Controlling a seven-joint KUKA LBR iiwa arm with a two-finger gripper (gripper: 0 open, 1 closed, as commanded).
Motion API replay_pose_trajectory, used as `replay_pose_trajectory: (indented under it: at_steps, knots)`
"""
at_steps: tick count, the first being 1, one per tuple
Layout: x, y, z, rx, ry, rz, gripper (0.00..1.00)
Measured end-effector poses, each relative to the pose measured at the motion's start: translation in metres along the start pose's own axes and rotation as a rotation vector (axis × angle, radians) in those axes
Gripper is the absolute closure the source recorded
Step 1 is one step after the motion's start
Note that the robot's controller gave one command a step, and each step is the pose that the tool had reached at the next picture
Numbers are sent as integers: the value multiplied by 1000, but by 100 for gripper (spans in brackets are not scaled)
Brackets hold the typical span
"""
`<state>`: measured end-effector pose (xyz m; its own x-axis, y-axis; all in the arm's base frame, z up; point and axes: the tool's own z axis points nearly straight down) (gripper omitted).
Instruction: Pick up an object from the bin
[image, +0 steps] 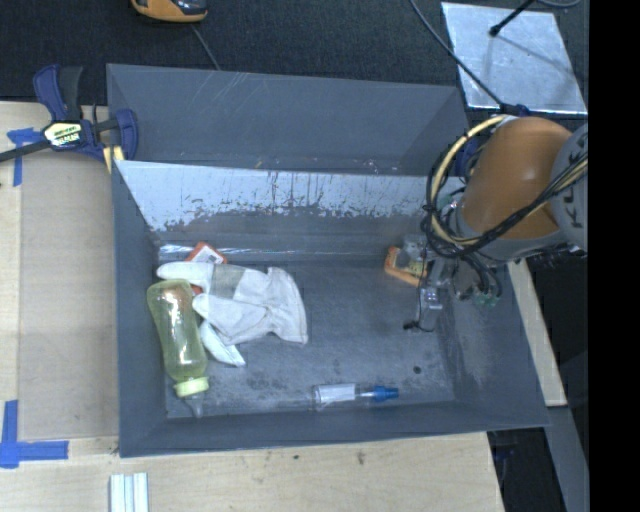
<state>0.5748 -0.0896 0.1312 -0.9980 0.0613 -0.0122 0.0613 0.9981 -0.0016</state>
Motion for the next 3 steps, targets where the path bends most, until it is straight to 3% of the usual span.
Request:
replay_pose_trajectory:
  at_steps: [1, 2, 3]
  knots:
    - [1, -18, 40, -4, 4, -47, 0]
    - [-4, -21, 14, -1, 20, -28, 0]
    - [-35, 8, -7, 0, -7, -21, 0]
